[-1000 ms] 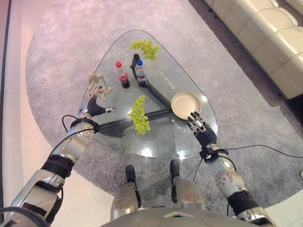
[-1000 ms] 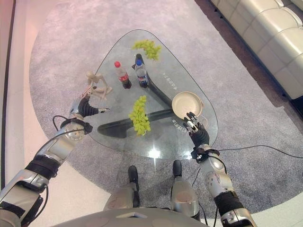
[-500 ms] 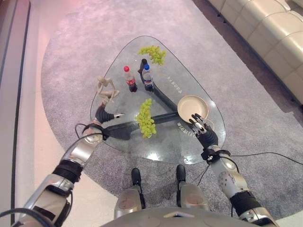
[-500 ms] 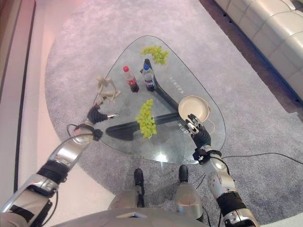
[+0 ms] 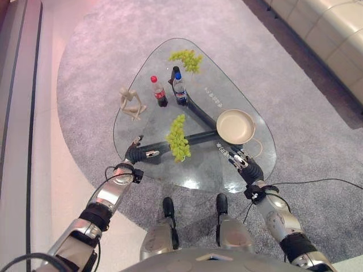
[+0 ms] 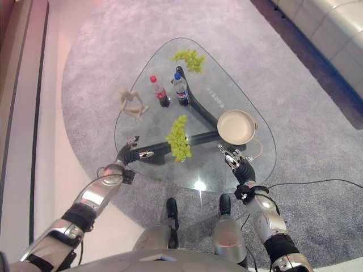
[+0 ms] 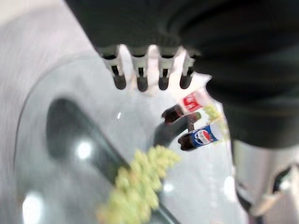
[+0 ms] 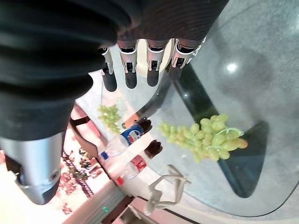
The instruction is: Pick up fruits into the plate
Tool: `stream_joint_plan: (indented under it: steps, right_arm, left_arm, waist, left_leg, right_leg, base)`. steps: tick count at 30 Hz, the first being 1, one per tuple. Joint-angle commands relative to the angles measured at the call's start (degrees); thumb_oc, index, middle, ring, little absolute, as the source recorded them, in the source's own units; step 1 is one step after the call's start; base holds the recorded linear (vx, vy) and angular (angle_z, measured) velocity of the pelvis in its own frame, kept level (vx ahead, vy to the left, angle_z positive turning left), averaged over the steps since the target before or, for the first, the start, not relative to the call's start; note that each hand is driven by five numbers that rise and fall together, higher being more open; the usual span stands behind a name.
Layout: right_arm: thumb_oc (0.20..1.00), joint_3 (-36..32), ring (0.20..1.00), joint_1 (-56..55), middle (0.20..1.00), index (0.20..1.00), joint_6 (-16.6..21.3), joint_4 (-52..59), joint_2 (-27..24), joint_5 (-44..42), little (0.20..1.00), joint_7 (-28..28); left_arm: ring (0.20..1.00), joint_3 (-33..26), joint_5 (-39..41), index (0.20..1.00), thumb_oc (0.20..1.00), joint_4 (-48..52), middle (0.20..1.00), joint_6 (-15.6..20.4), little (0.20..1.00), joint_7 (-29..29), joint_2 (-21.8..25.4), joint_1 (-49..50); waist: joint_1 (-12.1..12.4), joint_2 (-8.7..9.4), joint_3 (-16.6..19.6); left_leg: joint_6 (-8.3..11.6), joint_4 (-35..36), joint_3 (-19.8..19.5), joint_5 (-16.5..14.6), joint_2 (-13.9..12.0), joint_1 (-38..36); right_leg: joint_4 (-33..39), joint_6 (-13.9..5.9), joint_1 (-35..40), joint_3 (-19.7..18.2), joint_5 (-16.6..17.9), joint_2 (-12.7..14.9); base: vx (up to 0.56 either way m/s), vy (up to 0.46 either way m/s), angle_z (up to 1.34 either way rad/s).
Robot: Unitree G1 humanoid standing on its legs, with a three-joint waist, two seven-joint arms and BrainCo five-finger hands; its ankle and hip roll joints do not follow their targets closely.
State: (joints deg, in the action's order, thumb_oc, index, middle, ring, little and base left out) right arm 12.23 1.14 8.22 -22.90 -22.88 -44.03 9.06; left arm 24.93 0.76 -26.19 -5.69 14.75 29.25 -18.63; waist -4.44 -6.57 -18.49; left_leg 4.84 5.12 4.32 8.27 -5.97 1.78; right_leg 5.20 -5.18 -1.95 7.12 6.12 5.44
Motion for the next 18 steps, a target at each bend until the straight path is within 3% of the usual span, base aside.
stream_joint_plan:
  steps: [1,6,12,18]
  right_arm:
    - [1.000,1.4,1.000,4.8,1.000,1.000,1.9,3.2,-1.2,-2.5,1.000,1.4]
    - [1.000,2.8,1.000,7.9,1.000,1.000,2.5,2.6,-4.1,-3.1,1.000,1.5]
    - [1.000,4.2,1.000,12.2,1.000,1.000,2.3,1.5,-5.3,-3.6,1.000,1.9]
    - [1.000,5.1,1.000,14.7,1.000,1.000,1.8,1.2,-5.9,-3.8,1.000,2.0]
  left_arm:
    - [1.000,1.9,-11.5,1.000,1.000,-0.4,1.000,3.2,1.000,2.7,6.2,-10.3]
    - [1.000,7.0,-21.1,1.000,1.000,-0.7,1.000,2.3,1.000,5.0,11.1,-18.3]
    - [1.000,11.1,-28.3,1.000,1.000,-4.1,1.000,0.4,1.000,4.9,13.9,-27.4]
    - [1.000,15.3,-33.7,1.000,1.000,-7.2,1.000,-0.5,1.000,4.1,14.9,-34.3]
  waist:
    - [-0.4,3.54,-3.6]
    - [-2.1,2.11,-7.3]
    - [-4.2,1.91,-11.1]
    - [-5.5,1.66,-11.3]
  left_leg:
    - [0.63,-4.4,-0.5,-7.4,0.5,0.6]
    - [0.71,-5.3,0.0,-7.2,1.1,3.6]
    - [0.60,-6.5,0.8,-6.9,1.5,7.1]
    - [0.52,-7.8,1.5,-6.9,2.0,11.3]
  right_leg:
    - [-10.8,-1.99,-3.3,0.3,-7.6,5.4]
    - [-12.1,-1.61,-7.9,-1.2,-7.3,5.1]
    - [-13.9,-1.36,-13.4,-3.6,-6.4,4.1]
    - [-15.2,-1.17,-18.8,-4.9,-5.9,3.2]
  base:
    - [-0.09,0.046,-0.02]
    - [-0.09,0.051,-0.11]
    - [-0.08,-0.016,-0.19]
    - [-0.03,-0.032,-0.20]
